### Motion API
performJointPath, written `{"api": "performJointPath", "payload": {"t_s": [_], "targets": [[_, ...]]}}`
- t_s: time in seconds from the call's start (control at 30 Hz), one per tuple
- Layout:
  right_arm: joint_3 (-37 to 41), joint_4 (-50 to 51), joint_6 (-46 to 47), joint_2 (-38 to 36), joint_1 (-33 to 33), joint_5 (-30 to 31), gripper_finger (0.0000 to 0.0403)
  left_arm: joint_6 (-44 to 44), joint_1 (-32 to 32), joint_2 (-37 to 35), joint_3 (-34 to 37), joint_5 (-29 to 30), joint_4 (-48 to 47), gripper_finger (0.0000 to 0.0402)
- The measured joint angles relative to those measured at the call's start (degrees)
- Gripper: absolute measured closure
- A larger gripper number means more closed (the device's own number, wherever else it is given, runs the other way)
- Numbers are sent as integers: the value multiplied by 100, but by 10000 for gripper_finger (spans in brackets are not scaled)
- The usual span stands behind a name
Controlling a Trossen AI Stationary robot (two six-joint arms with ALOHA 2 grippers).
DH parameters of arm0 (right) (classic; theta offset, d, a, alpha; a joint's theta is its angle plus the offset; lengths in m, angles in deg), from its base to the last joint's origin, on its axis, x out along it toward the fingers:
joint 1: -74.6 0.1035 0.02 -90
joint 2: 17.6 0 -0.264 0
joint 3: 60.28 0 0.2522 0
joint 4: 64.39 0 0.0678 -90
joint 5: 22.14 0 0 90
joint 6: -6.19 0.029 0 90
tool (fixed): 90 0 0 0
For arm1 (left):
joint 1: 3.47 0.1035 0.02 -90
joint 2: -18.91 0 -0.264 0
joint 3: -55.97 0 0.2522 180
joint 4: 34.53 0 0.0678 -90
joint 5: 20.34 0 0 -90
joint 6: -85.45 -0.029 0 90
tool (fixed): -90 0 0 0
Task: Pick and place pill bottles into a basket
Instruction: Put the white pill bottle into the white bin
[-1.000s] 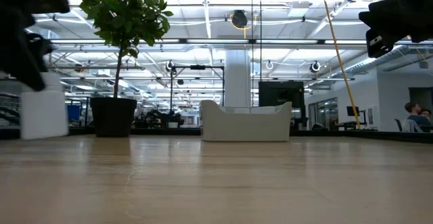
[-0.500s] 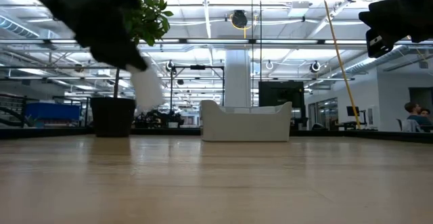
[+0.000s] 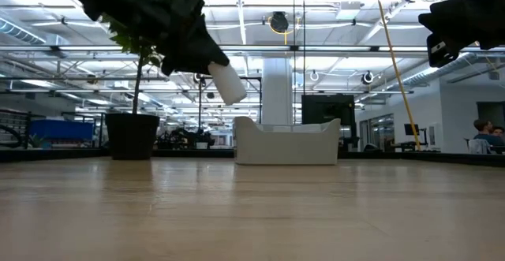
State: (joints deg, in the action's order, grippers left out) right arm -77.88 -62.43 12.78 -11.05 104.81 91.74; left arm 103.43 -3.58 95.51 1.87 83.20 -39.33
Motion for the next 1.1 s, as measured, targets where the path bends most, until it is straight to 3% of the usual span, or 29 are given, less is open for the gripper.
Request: {"api": "performJointPath", "payload": {"t_s": [0.23, 0.37, 0.57, 0.8, 1.1], "targets": [[0, 0, 0, 2, 0, 0, 325, -109, 723, -2, 0, -579, 499, 240], [0, 0, -2, 0, 2, 0, 323, -182, 955, -4, 0, -1318, 481, 240], [-1, 0, 0, 2, -1, 0, 325, -135, 1016, 115, -116, -1308, 549, 232], [0, -5, 0, 2, 2, -2, 325, -339, 974, 881, -966, -1403, 605, 239], [-2, -6, 0, 52, -1, 0, 324, -941, 968, 2478, -2756, -1467, -787, 237]]}}
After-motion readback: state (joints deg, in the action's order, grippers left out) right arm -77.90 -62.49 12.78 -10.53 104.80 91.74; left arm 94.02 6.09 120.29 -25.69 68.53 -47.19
